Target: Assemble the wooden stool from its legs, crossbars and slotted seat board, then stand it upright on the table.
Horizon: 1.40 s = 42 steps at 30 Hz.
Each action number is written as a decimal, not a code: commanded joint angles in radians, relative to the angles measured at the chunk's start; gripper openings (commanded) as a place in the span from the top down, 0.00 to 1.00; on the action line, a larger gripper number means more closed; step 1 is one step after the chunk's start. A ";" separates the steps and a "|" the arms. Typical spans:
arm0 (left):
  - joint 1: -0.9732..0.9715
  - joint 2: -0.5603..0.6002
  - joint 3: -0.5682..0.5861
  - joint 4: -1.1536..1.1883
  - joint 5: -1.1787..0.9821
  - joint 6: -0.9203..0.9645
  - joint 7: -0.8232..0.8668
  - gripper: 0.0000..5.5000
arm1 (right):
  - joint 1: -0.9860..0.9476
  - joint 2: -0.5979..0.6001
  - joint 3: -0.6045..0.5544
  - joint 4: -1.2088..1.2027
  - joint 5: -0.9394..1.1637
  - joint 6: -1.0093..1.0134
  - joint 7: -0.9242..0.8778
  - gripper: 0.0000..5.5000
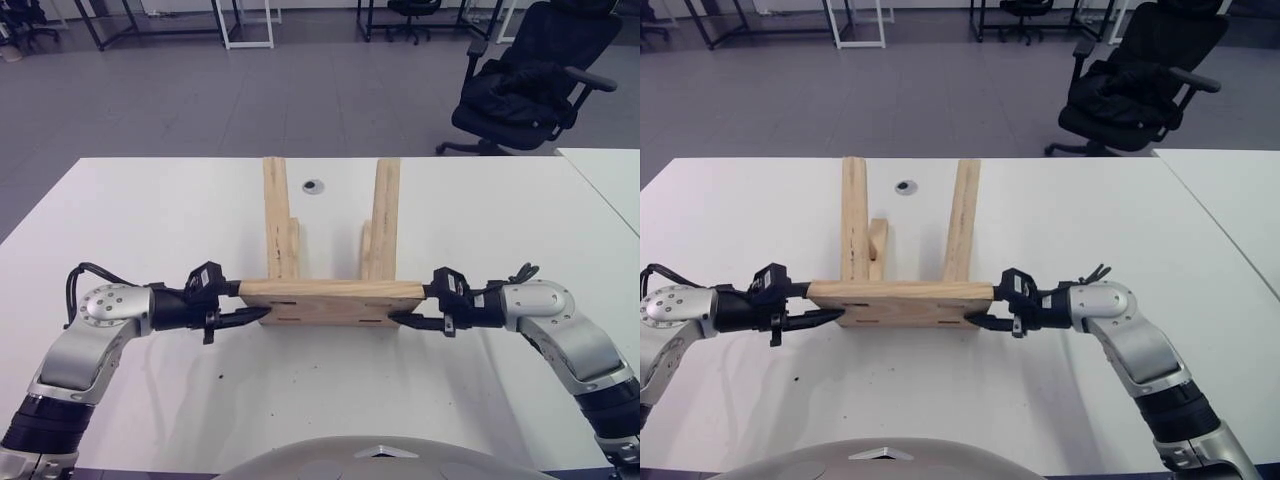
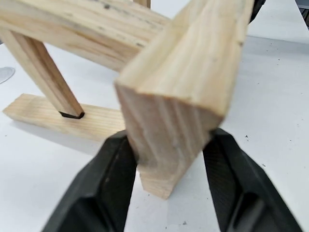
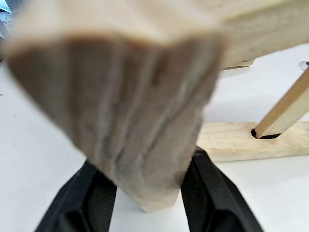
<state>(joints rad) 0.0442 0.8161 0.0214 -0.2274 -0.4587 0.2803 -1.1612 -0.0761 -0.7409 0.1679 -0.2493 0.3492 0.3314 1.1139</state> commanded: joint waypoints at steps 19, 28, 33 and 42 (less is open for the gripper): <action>-1.020 0.384 -0.057 0.516 -1.509 1.191 0.207 0.75 | -1.241 -0.357 0.066 0.471 1.204 1.283 0.500 0.76; -1.244 0.377 -0.465 0.767 -1.512 1.334 -0.020 0.75 | -1.409 -0.374 0.549 0.726 1.569 1.283 0.500 0.76; -1.150 0.310 -0.512 0.772 -1.513 1.334 -0.142 0.75 | -1.233 -0.359 0.570 0.720 1.623 1.283 0.500 0.76; -0.826 0.235 -0.364 0.759 -1.512 1.271 0.119 0.75 | -0.891 -0.326 0.483 0.764 1.575 1.274 0.333 0.76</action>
<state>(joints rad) -0.9092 1.0964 -0.5024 0.5632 -1.7651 1.6055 -1.0656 -1.0864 -1.0896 0.8272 0.4220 1.5924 1.6056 1.4062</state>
